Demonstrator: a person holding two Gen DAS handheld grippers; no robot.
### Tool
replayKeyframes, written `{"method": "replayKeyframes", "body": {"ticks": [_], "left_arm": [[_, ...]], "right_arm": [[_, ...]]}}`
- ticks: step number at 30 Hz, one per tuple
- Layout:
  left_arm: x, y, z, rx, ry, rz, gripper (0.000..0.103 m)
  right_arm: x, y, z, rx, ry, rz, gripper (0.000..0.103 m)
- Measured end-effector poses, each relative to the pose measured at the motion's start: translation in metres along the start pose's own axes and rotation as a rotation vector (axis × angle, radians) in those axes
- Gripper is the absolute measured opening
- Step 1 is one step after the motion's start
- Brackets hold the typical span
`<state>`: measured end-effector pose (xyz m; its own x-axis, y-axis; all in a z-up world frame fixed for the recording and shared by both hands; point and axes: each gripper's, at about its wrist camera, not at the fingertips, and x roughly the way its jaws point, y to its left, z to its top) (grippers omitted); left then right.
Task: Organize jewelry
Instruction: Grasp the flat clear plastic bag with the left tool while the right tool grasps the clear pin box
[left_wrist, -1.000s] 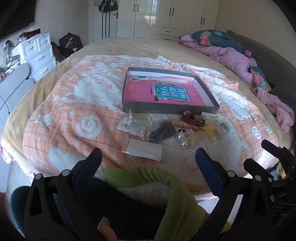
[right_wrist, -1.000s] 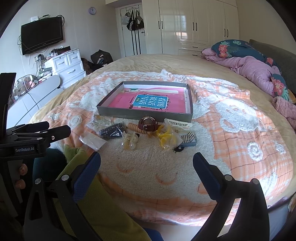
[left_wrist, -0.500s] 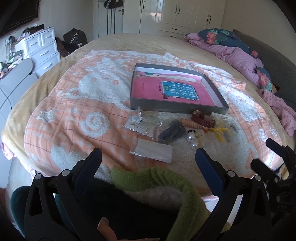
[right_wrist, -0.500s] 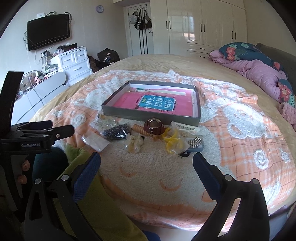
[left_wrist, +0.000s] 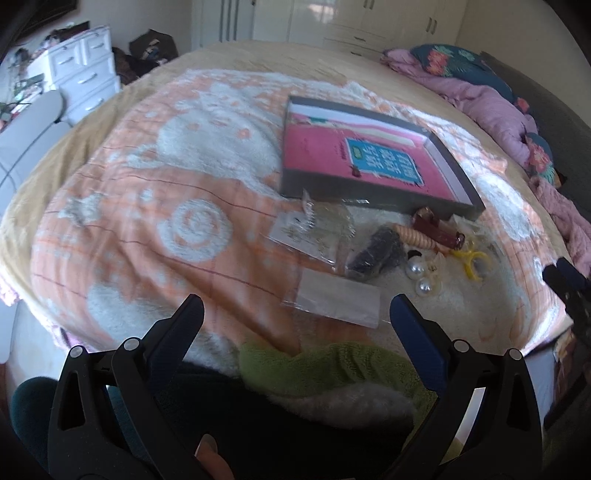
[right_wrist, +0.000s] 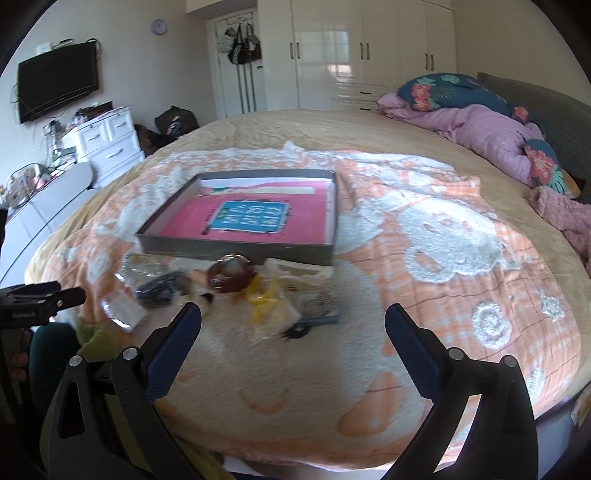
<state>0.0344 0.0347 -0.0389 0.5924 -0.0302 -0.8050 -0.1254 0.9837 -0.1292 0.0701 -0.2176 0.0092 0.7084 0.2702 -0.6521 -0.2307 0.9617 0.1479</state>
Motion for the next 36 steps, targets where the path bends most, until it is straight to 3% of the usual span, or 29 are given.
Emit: {"method": "replayKeyframes", "body": {"ticks": [9, 20, 28, 36], "left_arm": [[0.047, -0.022, -0.002, 0.121, 0.114, -0.003, 0.095], [0.074, -0.028, -0.002, 0.140, 0.196, -0.001, 0.095], [0.074, -0.031, 0.000, 0.167, 0.185, 0.032, 0.084], [0.063, -0.034, -0.001, 0.172, 0.155, 0.027, 0.079]], "right_arm": [[0.024, -0.027, -0.005, 0.035, 0.060, -0.023, 0.099], [0.073, -0.053, -0.016, 0.032, 0.157, -0.081, 0.099], [0.093, -0.041, -0.022, -0.009, 0.193, -0.045, 0.099], [0.109, -0.027, -0.018, -0.064, 0.167, -0.061, 0.099]]}}
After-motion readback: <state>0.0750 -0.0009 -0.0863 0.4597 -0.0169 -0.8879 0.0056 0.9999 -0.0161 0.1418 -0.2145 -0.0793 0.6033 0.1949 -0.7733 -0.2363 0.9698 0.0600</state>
